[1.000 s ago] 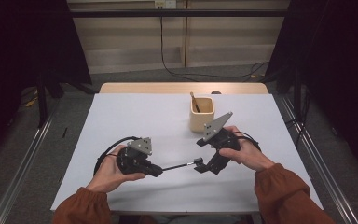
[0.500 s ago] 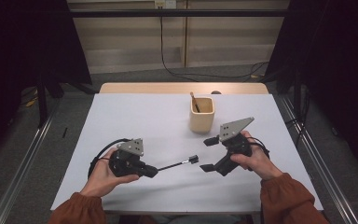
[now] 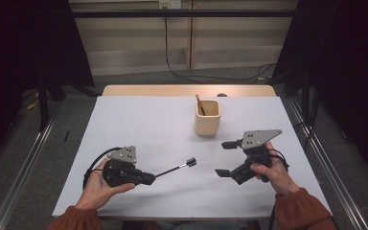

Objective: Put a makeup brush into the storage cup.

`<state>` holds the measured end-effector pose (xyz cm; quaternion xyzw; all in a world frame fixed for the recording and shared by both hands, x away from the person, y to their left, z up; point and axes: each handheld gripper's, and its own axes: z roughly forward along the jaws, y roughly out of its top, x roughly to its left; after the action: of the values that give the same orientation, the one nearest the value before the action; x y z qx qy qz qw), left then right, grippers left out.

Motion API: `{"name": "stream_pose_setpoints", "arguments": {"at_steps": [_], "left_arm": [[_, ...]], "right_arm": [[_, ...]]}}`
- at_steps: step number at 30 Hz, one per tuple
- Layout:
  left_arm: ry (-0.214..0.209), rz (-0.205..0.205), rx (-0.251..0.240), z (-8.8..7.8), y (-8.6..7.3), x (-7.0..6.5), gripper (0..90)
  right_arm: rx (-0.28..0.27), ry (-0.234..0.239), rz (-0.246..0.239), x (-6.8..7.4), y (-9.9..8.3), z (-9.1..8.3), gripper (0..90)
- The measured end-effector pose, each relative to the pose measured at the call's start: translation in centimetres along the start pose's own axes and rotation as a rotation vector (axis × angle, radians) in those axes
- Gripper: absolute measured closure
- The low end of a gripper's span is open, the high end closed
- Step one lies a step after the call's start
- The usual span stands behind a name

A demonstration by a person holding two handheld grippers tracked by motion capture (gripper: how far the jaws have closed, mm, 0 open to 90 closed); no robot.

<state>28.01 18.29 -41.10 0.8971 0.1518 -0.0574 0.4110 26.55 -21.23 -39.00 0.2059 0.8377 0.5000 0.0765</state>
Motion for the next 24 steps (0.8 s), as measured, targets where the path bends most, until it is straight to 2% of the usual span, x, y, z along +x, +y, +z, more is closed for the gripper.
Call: {"name": "stream_pose_setpoints", "arguments": {"at_steps": [1, 2, 3, 4, 7, 9, 13, 17, 21, 24], "left_arm": [[-0.001, 0.000, 0.003, 0.0, -0.1, 0.0, 85.5], [-0.001, -0.002, -0.002, 0.0, -0.2, 0.0, 85.5], [0.002, -0.004, -0.008, 0.0, -0.3, -0.1, 85.5], [0.000, -0.004, -0.016, -0.1, -0.4, 0.0, 85.5], [-0.001, -0.015, -0.028, -0.1, -0.5, 0.0, 85.5], [-0.005, -0.011, -0.026, 0.1, -0.5, -0.1, 85.5], [-0.001, -0.002, -0.041, 0.2, -0.4, -0.5, 85.4], [0.005, -0.005, -0.074, 0.2, -0.3, -0.7, 85.4], [0.008, 0.001, -0.090, 0.3, -0.3, -0.9, 85.4], [0.004, -0.009, -0.114, 0.4, -0.3, -0.9, 85.5]], "right_arm": [[-0.034, -0.025, 0.010, 0.2, -0.3, -0.3, 5.6], [-0.034, -0.025, 0.010, 0.2, -0.3, -0.3, 5.6], [-0.055, -0.055, 0.021, 0.3, -0.6, -0.4, 4.7], [-0.063, -0.062, 0.021, 0.3, -0.7, -0.5, 4.5], [-0.077, -0.061, 0.034, 0.3, -0.9, -0.5, 3.2], [-0.093, -0.047, 0.039, 0.5, -1.1, -0.6, 2.9], [-0.124, -0.052, 0.034, 0.8, -1.3, -0.8, 3.0], [-0.106, -0.054, 0.044, 1.1, -2.0, -0.7, 2.2], [-0.127, -0.061, 0.046, 1.1, -2.2, -0.6, 2.7], [-0.121, -0.044, 0.044, 1.1, -2.3, -0.3, 2.8]]}}
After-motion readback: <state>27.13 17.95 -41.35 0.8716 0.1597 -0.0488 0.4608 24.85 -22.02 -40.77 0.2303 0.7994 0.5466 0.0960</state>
